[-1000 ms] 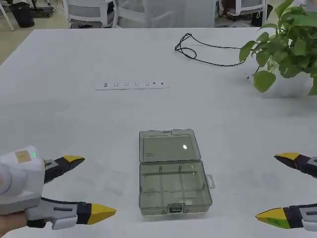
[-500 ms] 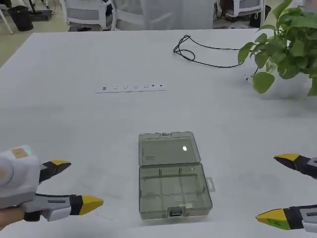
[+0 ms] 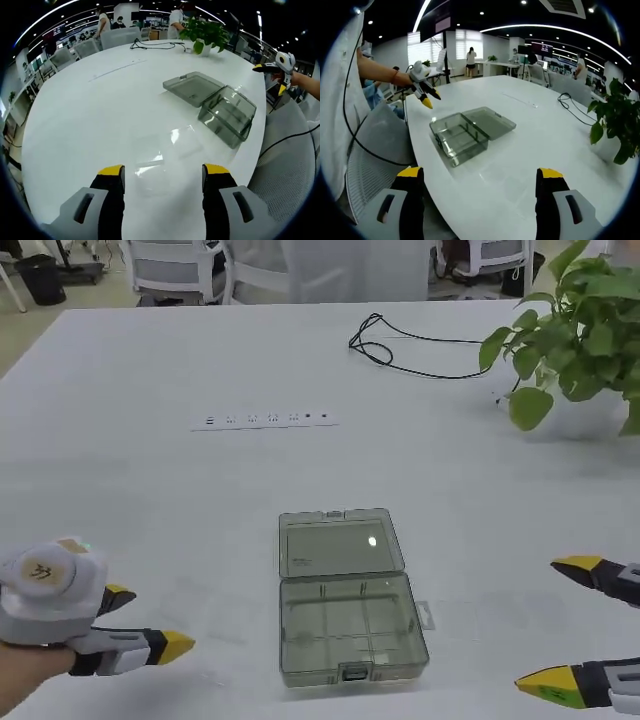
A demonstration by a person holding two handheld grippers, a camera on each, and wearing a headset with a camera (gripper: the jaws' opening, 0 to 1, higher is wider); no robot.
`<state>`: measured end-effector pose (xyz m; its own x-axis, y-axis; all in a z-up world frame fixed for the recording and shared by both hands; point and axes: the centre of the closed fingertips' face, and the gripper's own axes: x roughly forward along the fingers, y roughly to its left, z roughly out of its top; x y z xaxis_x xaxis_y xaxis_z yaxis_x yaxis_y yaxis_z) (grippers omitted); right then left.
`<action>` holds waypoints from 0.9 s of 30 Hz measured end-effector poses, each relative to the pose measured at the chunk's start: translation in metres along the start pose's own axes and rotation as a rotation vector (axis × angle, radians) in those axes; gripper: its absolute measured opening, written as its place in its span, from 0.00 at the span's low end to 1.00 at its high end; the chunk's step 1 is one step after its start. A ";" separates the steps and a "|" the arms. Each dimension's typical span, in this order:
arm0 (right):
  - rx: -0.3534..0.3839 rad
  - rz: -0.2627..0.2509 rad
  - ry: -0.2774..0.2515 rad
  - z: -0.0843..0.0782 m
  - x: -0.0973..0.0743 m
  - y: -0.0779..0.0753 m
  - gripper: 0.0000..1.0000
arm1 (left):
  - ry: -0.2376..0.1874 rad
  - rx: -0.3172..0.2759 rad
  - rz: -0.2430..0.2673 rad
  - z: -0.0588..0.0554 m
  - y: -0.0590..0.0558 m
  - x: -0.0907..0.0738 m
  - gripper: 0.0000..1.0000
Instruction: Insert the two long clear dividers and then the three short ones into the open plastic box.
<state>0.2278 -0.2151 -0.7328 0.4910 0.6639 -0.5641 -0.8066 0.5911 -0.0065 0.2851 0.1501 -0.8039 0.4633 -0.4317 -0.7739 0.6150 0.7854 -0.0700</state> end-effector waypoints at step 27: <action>0.016 -0.001 -0.008 -0.001 0.003 0.001 0.92 | 0.202 -0.035 0.101 -0.032 0.016 0.026 0.42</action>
<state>0.2283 -0.2125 -0.7354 0.4941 0.6668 -0.5578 -0.8009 0.5987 0.0062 0.2866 0.1655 -0.8447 0.3820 -0.2548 -0.8883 0.5474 0.8369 -0.0046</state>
